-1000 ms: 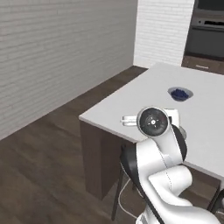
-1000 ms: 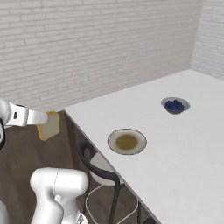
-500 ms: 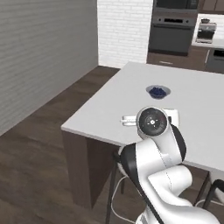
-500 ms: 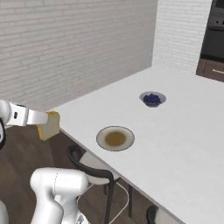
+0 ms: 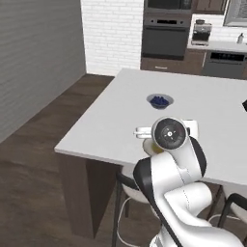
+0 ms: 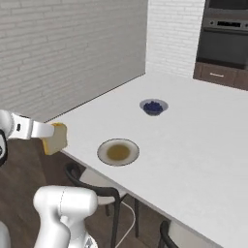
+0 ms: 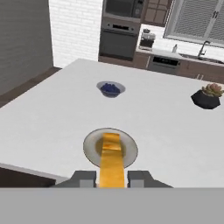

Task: Start the toaster. Once the lever pops up, take the bread to the plate on the dining counter.

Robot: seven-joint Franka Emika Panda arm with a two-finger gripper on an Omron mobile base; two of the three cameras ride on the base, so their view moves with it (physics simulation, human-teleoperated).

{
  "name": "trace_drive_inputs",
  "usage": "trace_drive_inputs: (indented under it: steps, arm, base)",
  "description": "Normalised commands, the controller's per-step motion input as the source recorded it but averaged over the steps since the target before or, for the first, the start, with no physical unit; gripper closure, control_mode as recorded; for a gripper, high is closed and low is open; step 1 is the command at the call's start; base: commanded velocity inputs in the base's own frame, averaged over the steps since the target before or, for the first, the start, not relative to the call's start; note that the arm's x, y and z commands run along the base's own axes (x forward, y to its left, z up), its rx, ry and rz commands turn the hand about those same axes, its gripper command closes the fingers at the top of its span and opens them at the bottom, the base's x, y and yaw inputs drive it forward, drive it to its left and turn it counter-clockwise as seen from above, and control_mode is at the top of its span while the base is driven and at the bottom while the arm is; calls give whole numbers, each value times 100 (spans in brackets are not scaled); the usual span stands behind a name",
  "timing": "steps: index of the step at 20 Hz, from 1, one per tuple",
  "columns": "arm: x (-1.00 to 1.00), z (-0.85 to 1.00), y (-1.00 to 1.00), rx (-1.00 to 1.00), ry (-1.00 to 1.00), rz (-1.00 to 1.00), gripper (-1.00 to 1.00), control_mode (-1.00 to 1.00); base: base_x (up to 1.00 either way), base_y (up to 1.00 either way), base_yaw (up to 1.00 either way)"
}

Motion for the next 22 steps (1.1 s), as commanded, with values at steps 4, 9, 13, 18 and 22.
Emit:
trace_drive_inputs:
  steps: [4, 9, 13, 18, 22]
  arm:
    - [0, 0, 0, 0, 0, 0, 100, 100]
    - [0, 0, 0, 0, 0, 0, 100, 100]
    - [0, 0, -12, 5, 0, -6, 100, -100]
    - [17, -3, -56, 28, 0, 8, 100, -100]
    - [75, 0, -72, 29, 0, 18, 100, -100]
  base:
    - [37, 13, -27]
    - [5, 7, -17]
    - [0, 0, -3]
    - [0, 0, 0]
    - [0, 0, 0]
